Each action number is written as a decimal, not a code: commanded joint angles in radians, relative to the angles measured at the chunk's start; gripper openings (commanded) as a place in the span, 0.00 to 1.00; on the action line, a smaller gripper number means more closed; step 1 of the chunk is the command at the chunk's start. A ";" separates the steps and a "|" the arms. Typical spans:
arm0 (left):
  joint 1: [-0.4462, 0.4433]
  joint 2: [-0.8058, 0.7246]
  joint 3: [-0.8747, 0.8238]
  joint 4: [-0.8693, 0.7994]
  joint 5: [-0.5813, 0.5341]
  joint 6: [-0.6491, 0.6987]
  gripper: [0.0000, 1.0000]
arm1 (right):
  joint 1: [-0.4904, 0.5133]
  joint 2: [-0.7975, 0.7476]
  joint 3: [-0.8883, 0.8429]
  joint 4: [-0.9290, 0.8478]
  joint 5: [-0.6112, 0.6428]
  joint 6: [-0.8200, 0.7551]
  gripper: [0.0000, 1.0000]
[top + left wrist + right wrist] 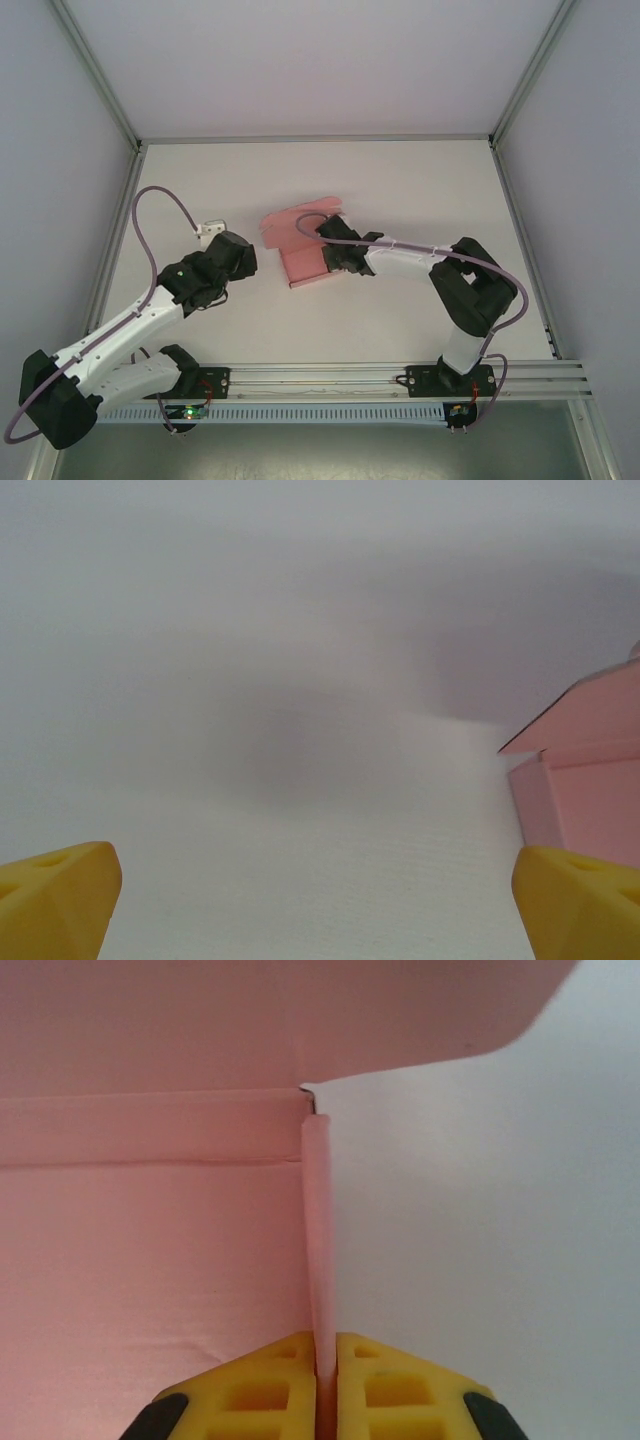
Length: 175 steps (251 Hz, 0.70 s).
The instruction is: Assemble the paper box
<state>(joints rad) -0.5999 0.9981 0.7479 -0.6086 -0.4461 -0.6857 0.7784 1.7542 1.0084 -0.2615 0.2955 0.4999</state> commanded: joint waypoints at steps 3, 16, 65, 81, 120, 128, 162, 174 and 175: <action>0.010 0.022 0.022 0.031 -0.002 -0.003 1.00 | 0.055 -0.041 -0.001 -0.102 0.145 0.207 0.13; 0.010 0.028 0.024 0.036 0.005 -0.001 1.00 | 0.068 -0.053 -0.014 -0.110 0.148 0.244 0.14; 0.010 0.034 0.018 0.078 0.054 0.042 1.00 | 0.092 -0.100 -0.110 -0.022 0.116 0.334 0.16; 0.009 0.034 0.015 0.101 0.090 0.073 1.00 | 0.097 -0.114 -0.120 -0.013 0.117 0.342 0.23; 0.010 0.034 -0.005 0.184 0.200 0.170 1.00 | 0.104 -0.192 -0.139 -0.013 0.175 0.295 0.30; 0.010 0.037 -0.008 0.204 0.221 0.190 1.00 | 0.103 -0.216 -0.145 -0.003 0.185 0.269 0.31; 0.010 0.071 0.011 0.264 0.316 0.289 1.00 | 0.097 -0.326 -0.159 0.046 0.195 0.065 0.49; 0.011 0.089 0.011 0.314 0.374 0.366 1.00 | 0.083 -0.360 -0.164 0.084 0.168 -0.072 0.57; 0.011 0.091 0.009 0.320 0.379 0.373 1.00 | 0.081 -0.363 -0.163 0.088 0.164 -0.084 0.59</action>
<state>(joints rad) -0.5999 1.0512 0.7479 -0.4252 -0.2050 -0.4946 0.8680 1.4788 0.8589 -0.2672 0.4435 0.6971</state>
